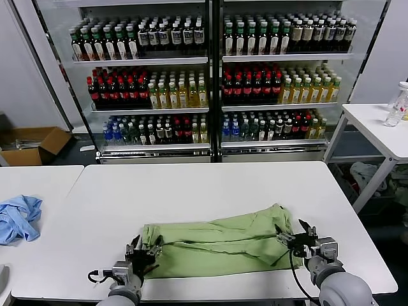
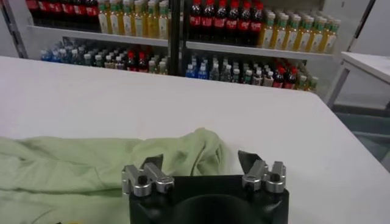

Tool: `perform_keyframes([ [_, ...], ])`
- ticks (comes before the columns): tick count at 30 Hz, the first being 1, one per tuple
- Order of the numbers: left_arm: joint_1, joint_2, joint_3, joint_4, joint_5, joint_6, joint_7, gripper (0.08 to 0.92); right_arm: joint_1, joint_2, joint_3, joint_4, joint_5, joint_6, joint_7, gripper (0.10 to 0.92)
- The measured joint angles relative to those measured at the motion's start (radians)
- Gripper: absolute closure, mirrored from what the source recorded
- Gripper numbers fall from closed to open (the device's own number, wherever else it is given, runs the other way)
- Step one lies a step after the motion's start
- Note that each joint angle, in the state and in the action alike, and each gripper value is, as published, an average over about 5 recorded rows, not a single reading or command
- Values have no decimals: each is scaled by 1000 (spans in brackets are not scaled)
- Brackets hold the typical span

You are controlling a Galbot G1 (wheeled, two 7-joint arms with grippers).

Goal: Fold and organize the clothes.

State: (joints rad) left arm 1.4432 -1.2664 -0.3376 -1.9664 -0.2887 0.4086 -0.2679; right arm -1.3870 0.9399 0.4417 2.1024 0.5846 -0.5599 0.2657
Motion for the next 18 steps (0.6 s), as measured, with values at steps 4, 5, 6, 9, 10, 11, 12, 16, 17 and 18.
perform_keyframes([
  [4, 10, -8, -1, 7, 13, 0, 10, 473, 4, -2, 0, -2, 3, 3, 1, 203],
  [5, 12, -9, -2, 8, 12, 1, 14, 508, 5, -3, 0, -2, 4, 4, 1, 203],
  [6, 13, -9, -4, 8, 9, 2, 19, 534, 7, -4, 1, -3, 6, 6, 2, 203],
  [9, 16, -9, -14, 9, -15, 9, 38, 621, 9, -8, 5, -2, 11, 10, 3, 202],
  [10, 17, -9, -19, 10, -28, 11, 45, 638, 10, -10, 6, -2, 12, 11, 3, 202],
  [11, 18, -8, -24, 10, -42, 14, 53, 673, 11, -11, 8, -2, 14, 12, 3, 203],
  [12, 20, -6, -31, 9, -57, 16, 62, 699, 12, -13, 9, -1, 15, 14, 3, 203],
  [16, 29, 8, -65, 7, -130, 23, 99, 819, 19, -19, 13, -1, 23, 19, 4, 203],
  [17, 31, 15, -77, 8, -149, 25, 108, 846, 22, -20, 14, -1, 25, 20, 4, 203],
  [18, 34, 22, -92, 9, -169, 26, 116, 865, 24, -22, 14, -2, 27, 22, 4, 203],
])
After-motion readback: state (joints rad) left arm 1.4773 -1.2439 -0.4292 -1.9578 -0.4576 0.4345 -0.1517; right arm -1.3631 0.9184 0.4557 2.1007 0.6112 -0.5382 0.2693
